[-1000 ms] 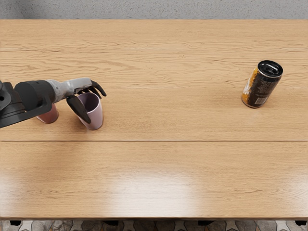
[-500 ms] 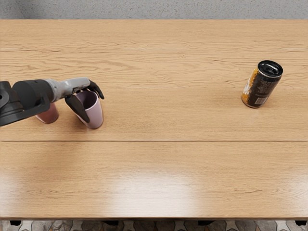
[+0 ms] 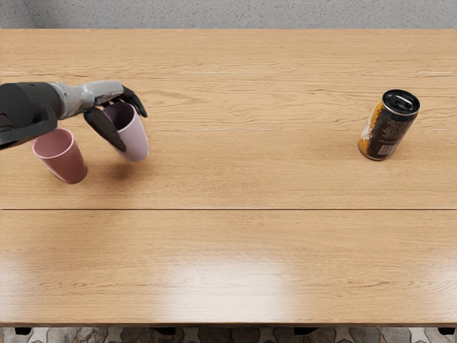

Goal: Pick up cup and place in cup with left hand

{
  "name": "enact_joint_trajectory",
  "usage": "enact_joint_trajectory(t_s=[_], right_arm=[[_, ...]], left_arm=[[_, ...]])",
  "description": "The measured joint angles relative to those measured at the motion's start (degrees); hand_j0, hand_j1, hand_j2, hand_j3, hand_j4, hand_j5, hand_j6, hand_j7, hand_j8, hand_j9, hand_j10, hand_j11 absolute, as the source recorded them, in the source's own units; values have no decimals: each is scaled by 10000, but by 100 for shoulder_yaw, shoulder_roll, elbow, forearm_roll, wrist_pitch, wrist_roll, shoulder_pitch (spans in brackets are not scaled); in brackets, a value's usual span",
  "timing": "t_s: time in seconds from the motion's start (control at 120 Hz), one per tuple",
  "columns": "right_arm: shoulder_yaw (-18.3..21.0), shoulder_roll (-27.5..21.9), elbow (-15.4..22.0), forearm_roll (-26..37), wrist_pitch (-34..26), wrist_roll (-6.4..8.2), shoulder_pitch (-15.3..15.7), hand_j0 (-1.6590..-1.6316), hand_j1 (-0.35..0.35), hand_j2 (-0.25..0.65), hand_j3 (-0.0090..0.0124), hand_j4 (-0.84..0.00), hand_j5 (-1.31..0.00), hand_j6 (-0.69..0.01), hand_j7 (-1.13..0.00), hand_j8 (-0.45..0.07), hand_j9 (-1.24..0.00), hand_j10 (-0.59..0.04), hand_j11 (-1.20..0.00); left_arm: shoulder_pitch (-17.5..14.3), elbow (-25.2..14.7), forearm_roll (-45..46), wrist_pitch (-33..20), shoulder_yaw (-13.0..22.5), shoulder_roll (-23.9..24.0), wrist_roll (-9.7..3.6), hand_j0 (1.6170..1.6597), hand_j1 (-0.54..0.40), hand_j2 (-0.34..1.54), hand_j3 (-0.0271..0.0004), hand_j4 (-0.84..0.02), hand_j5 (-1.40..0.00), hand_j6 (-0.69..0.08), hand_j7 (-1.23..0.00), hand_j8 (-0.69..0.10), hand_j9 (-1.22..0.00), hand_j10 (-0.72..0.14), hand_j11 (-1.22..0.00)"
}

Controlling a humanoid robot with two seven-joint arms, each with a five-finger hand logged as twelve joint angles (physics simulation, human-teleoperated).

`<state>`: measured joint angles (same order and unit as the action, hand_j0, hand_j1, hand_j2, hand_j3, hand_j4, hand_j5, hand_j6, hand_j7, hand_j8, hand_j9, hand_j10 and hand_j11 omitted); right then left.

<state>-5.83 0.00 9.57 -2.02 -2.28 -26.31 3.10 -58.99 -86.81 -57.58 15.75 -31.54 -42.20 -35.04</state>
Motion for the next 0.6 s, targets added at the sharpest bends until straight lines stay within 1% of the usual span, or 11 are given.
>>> enact_joint_trajectory(t_s=[0.083,0.117,0.15,0.25,0.308,0.325,0.367,0.492,0.533,0.575,0.6], right_arm=[[-3,0,1,0,0,2,-10,-16581,-3491,2,0,-1,0,-2,0,-1,0,1,0],[-3,0,1,0,0,2,-15,-16581,-3491,2,0,-1,0,-2,0,-1,0,0,0],[-4,0,1,0,0,3,-20,-16581,-3491,2,0,-1,0,-2,0,-1,0,1,0],[-5,0,1,0,0,3,-29,-16581,-3491,2,0,-1,0,-2,0,-1,0,0,0],[-6,0,1,0,0,3,-33,-16581,-3491,2,0,-1,0,-2,0,-1,0,1,0],[-6,0,1,0,0,3,-34,-16581,-3491,1,0,-2,0,-3,0,-2,0,0,0],[-6,0,1,0,0,3,-35,-16581,-3491,2,0,-1,0,-2,0,-1,0,1,0],[-6,0,1,0,0,3,-37,-16581,-3491,1,0,-2,0,-3,0,-1,0,0,0],[-6,0,1,0,1,3,-37,-16581,-3491,2,0,-1,0,-1,0,0,0,1,0],[-5,0,1,0,1,3,-38,-16581,-3491,2,0,-1,0,-2,0,-1,0,0,0],[-3,0,1,0,1,3,-38,-16581,-3491,2,0,-1,0,-2,0,-1,0,0,0]], left_arm=[[-75,5,72,71,3,-33,0,16547,-1798,1604,0,-4826,-6604,-2708,-7043,-1803,-6862,-2720,-6555],[-122,5,128,93,3,-105,1,16549,-1807,1636,0,-4850,-6576,-2791,-7032,-1825,-6880,-2507,-6557],[-204,6,170,130,5,-182,1,16544,-1665,1598,0,-4856,-6569,-2834,-7019,-1785,-6855,-2670,-6572],[-313,6,311,227,1,-283,2,16544,-1718,1595,0,-4838,-6613,-2779,-6930,-1918,-6761,-2633,-6588],[-436,7,398,272,1,-337,4,16549,-1713,1576,0,-4856,-6595,-2686,-6806,-2015,-6644,-2831,-6572],[-455,6,432,283,1,-411,4,16548,-1636,1515,0,-4851,-6601,-2853,-6818,-1998,-6659,-2678,-6587],[-521,6,495,325,4,-522,4,16552,-1619,1511,0,-4879,-6583,-2746,-6756,-2052,-6610,-3004,-6573],[-637,6,657,465,4,-777,4,16554,-1608,1435,0,-4902,-6563,-2855,-6743,-2103,-6624,-2843,-6601],[-687,7,674,519,7,-813,4,16555,-1594,1428,0,-4917,-6549,-2759,-6693,-2112,-6593,-3074,-6587],[-716,6,694,556,10,-862,6,16557,-1593,1431,0,-4981,-6470,-2823,-6627,-2151,-6554,-2826,-6590],[-721,6,714,578,10,-893,6,16559,-1619,1442,0,-4985,-6467,-2736,-6618,-2161,-6544,-2890,-6586]])
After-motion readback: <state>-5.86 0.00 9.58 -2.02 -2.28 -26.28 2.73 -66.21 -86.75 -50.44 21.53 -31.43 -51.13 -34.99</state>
